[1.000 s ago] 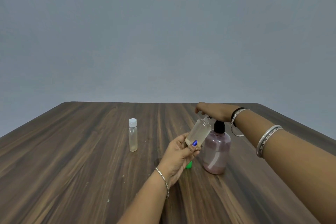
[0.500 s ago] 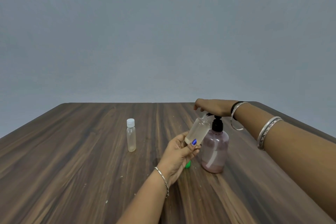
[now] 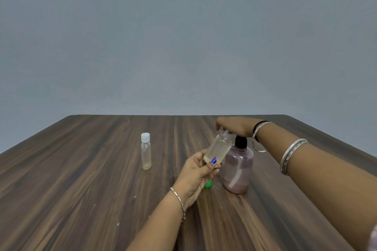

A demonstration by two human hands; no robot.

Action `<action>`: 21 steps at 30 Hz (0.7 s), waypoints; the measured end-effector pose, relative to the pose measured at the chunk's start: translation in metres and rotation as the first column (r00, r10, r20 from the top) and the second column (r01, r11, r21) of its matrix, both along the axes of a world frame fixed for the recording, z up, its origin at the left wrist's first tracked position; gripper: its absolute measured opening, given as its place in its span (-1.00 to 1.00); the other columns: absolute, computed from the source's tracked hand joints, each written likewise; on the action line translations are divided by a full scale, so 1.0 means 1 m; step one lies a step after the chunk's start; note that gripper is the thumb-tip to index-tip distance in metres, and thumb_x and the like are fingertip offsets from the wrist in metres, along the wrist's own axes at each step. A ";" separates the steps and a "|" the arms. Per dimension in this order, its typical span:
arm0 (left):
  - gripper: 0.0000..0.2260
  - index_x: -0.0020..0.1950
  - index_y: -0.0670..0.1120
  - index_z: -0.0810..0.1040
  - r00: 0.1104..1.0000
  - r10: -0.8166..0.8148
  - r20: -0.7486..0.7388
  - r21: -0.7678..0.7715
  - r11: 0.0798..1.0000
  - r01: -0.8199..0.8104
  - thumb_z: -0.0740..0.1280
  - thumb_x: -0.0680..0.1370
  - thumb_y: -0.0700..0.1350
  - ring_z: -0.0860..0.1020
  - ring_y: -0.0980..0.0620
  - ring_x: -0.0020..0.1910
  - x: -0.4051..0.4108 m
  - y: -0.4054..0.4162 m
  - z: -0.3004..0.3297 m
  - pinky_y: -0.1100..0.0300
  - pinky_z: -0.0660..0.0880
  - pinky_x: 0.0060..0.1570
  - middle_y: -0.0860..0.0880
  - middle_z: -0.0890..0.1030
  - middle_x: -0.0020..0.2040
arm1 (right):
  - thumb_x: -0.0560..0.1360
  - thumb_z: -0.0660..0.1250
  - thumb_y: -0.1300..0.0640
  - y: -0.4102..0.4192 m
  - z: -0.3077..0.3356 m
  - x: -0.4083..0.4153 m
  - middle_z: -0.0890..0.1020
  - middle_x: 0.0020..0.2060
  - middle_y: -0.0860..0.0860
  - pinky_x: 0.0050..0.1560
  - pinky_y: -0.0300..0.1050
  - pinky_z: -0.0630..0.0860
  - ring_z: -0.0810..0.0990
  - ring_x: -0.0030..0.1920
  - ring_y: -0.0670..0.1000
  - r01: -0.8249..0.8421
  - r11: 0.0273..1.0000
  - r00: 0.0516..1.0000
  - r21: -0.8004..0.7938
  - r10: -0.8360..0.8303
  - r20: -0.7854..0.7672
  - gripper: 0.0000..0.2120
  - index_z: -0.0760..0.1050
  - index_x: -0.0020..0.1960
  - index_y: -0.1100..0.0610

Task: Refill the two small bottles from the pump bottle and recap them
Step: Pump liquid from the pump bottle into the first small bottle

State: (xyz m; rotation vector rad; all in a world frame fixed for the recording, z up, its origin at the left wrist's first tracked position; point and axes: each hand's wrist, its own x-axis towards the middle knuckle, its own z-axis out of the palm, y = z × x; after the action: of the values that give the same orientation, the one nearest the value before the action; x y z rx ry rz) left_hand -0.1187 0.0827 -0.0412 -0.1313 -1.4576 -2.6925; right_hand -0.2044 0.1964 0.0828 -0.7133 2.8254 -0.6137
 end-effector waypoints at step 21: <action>-0.72 0.17 -0.25 0.44 1.000 0.014 0.003 0.085 0.996 -0.015 0.23 0.48 -0.43 0.66 -0.01 -0.12 -0.003 -0.006 0.001 0.18 0.58 -0.07 -0.24 0.60 0.05 | 0.48 0.16 0.13 0.018 -0.077 0.037 0.54 -0.02 -0.09 0.01 -0.33 0.34 0.46 0.05 -0.06 -0.160 0.447 0.730 -0.880 -0.547 -0.410 -0.76 0.51 0.08 0.14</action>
State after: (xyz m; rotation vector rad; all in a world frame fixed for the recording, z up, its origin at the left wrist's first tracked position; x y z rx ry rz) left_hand -0.1214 0.0767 -0.0401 -0.1112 -1.3366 -2.7387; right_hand -0.1675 0.2144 0.0061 -0.7894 3.0091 -2.4960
